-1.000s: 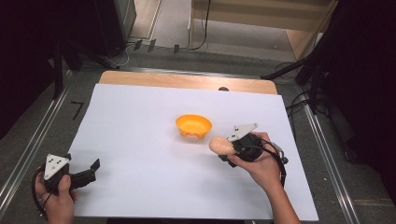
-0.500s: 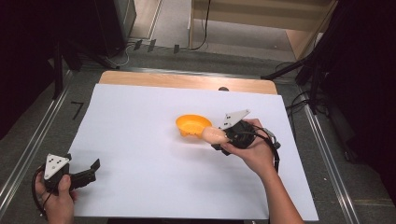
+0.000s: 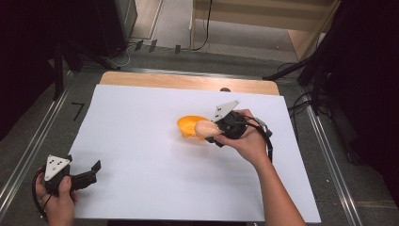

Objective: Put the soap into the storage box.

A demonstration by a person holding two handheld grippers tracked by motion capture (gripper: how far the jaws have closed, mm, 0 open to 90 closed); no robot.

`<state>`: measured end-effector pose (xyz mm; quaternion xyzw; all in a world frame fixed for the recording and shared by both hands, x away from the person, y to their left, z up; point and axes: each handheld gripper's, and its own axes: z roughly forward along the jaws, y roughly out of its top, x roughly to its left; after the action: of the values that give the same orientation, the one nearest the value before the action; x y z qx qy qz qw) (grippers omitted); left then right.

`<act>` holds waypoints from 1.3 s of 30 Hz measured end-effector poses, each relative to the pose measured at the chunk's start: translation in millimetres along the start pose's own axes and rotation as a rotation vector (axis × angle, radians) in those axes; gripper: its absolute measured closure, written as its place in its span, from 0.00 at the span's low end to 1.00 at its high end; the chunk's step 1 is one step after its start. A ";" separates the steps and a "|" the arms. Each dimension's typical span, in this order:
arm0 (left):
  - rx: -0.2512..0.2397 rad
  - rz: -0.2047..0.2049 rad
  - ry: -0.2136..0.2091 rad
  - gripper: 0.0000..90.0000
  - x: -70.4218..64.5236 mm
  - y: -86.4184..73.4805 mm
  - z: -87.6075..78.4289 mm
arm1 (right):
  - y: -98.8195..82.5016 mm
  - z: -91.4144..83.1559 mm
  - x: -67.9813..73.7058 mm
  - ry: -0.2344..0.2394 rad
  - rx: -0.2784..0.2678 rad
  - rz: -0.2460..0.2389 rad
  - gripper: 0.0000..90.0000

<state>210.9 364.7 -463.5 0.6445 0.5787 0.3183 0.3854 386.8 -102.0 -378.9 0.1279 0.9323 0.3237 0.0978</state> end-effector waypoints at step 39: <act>0.002 -0.006 -0.013 0.00 0.9 0.2 0.4 | 31.4 51.7 -32.4 0.079 0.128 0.009 0.37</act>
<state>211.4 365.5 -463.6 0.6452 0.5784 0.3124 0.3894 436.7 -58.0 -395.8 0.1251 0.9537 0.2687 0.0510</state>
